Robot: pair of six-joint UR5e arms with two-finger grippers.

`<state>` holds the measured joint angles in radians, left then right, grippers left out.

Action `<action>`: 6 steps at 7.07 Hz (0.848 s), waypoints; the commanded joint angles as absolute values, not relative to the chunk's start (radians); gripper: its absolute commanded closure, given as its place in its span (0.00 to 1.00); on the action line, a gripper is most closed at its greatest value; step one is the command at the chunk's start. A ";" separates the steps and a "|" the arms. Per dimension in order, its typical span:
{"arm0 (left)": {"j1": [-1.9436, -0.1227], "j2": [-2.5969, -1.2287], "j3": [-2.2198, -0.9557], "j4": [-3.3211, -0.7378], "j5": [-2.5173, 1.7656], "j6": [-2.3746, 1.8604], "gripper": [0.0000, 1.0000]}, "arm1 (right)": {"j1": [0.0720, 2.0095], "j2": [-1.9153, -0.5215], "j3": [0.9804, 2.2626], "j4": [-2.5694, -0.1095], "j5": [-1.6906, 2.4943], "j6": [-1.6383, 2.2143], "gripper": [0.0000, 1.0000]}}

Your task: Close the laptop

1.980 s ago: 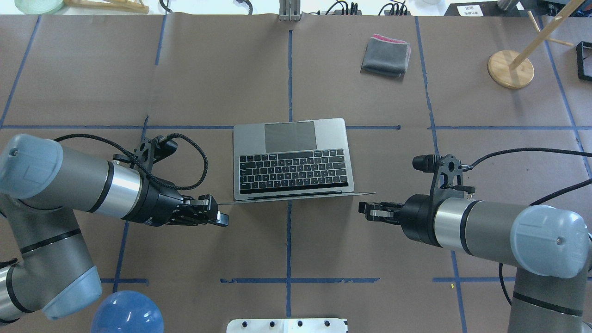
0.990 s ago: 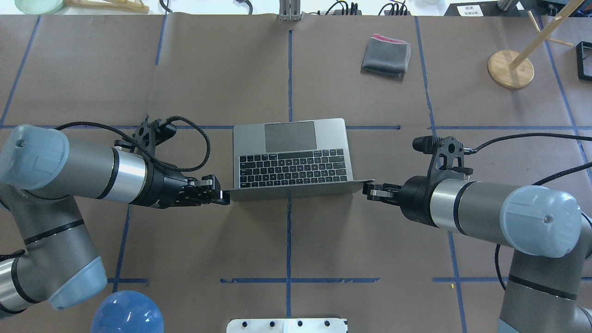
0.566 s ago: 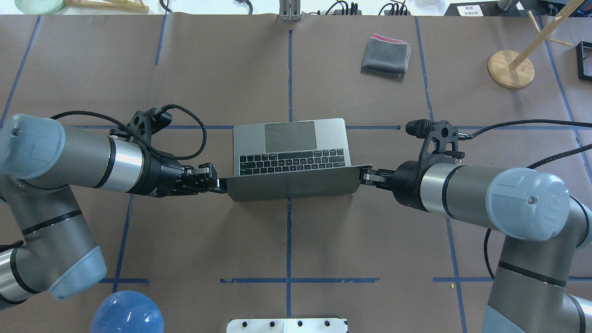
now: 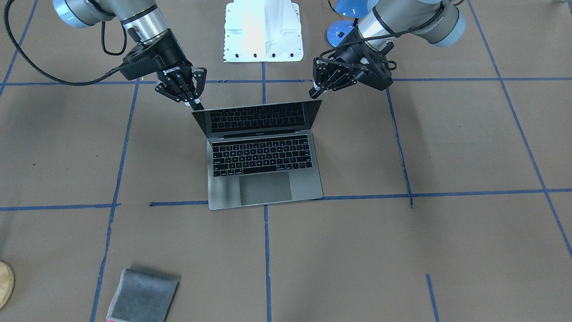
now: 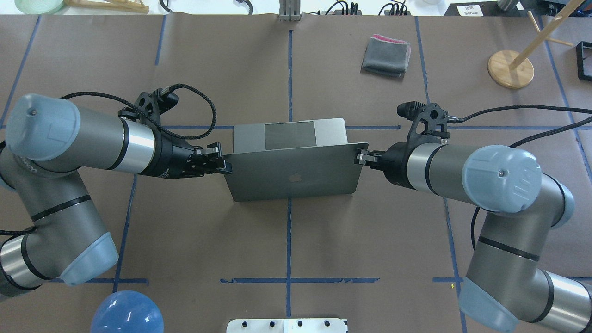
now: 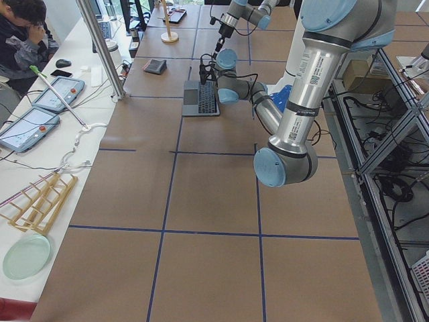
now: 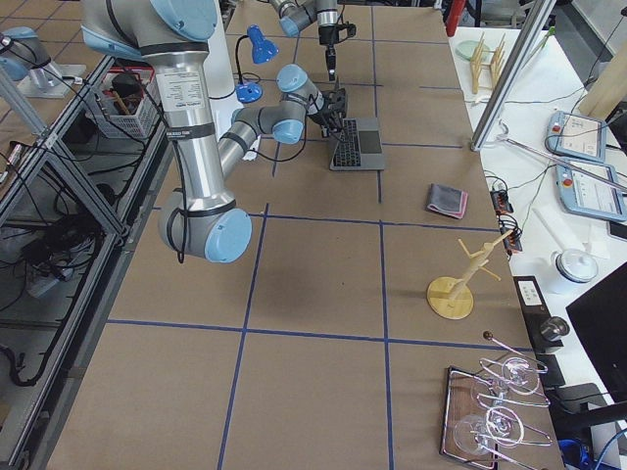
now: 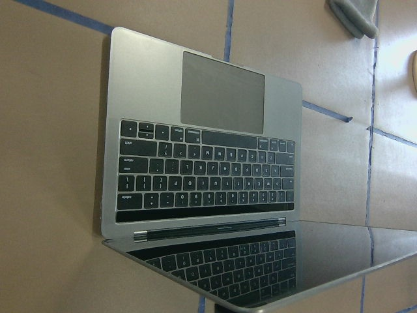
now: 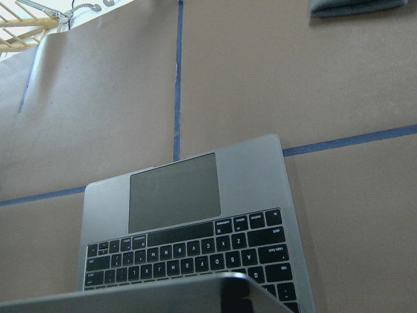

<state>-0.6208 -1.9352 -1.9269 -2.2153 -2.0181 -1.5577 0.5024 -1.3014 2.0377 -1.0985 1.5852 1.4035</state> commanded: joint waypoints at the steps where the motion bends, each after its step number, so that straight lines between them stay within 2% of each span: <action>1: -0.620 -1.959 -1.887 -2.206 -1.970 -1.555 1.00 | 0.538 -1.258 1.965 -1.098 1.611 1.399 1.00; 3: -0.621 -1.996 -1.815 -2.206 -1.922 -1.554 1.00 | 0.567 -1.255 1.939 -1.097 1.632 1.396 1.00; 6: -0.646 -2.026 -1.741 -2.203 -1.887 -1.517 1.00 | 0.591 -1.177 1.839 -1.097 1.632 1.396 1.00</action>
<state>-0.6342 -2.0135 -1.7713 -2.2038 -1.8943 -1.5293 0.5834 -1.2015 1.8738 -1.0968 1.6316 1.3960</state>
